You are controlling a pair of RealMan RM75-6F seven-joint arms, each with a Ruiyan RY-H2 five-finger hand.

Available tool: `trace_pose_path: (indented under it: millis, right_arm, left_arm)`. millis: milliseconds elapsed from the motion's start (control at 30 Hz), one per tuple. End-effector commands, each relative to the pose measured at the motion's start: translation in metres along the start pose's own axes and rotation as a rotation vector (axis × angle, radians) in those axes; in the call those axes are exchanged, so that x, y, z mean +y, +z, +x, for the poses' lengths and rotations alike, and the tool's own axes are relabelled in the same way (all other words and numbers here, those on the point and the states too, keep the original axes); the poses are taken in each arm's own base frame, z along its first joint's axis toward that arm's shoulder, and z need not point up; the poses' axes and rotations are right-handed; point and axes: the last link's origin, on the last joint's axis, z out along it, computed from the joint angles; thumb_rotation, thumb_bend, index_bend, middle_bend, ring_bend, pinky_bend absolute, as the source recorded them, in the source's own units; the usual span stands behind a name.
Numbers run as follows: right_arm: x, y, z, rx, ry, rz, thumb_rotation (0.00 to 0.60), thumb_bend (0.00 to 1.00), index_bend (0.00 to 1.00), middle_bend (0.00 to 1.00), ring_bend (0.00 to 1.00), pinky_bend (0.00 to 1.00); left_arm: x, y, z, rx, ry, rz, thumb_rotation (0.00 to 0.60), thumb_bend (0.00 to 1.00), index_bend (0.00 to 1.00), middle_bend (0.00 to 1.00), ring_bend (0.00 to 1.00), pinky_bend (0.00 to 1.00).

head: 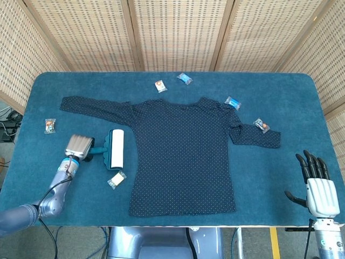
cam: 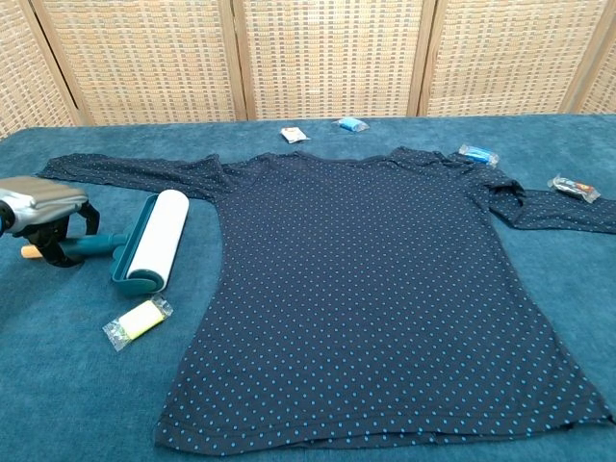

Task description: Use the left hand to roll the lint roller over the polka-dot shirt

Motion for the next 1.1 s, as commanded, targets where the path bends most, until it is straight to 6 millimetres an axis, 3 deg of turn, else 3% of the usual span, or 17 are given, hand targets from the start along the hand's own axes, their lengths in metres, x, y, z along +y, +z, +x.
trace_pose_path:
  millis: [33,133,367,467,733,1100]
  right_arm:
    - [0.0,0.0,0.001,0.004,0.003,0.001,0.6,0.13,0.0,0.0,0.0,0.0]
    - [0.0,0.0,0.002,0.008,0.008,0.003,0.6,0.13,0.0,0.0,0.0,0.0]
    - [0.0,-0.001,0.005,0.017,0.017,0.007,0.6,0.13,0.0,0.0,0.0,0.0]
    - [0.0,-0.001,0.005,0.017,0.02,0.005,0.6,0.13,0.0,0.0,0.0,0.0]
    - [0.001,-0.001,0.006,0.009,0.026,0.002,0.6,0.13,0.0,0.0,0.0,0.0]
    - [0.006,0.001,0.004,-0.014,0.054,-0.013,0.6,0.13,0.0,0.0,0.0,0.0]
  left_arm:
    - [0.001,0.0,-0.001,0.025,0.039,0.003,0.6,0.72,0.69,0.93,0.81,0.72]
    - [0.002,-0.002,-0.002,0.043,0.05,0.007,0.6,0.79,0.81,0.93,0.81,0.72]
    - [0.001,-0.006,0.005,0.07,0.084,0.007,0.6,0.81,0.84,0.93,0.81,0.72]
    - [-0.002,-0.009,0.02,0.103,0.113,0.005,0.6,0.82,0.85,0.93,0.81,0.72]
    - [-0.005,-0.027,0.081,0.07,0.188,-0.005,0.6,0.82,0.86,0.93,0.81,0.72]
    - [0.033,-0.032,0.137,-0.021,0.244,0.022,0.6,0.83,0.87,0.93,0.81,0.72]
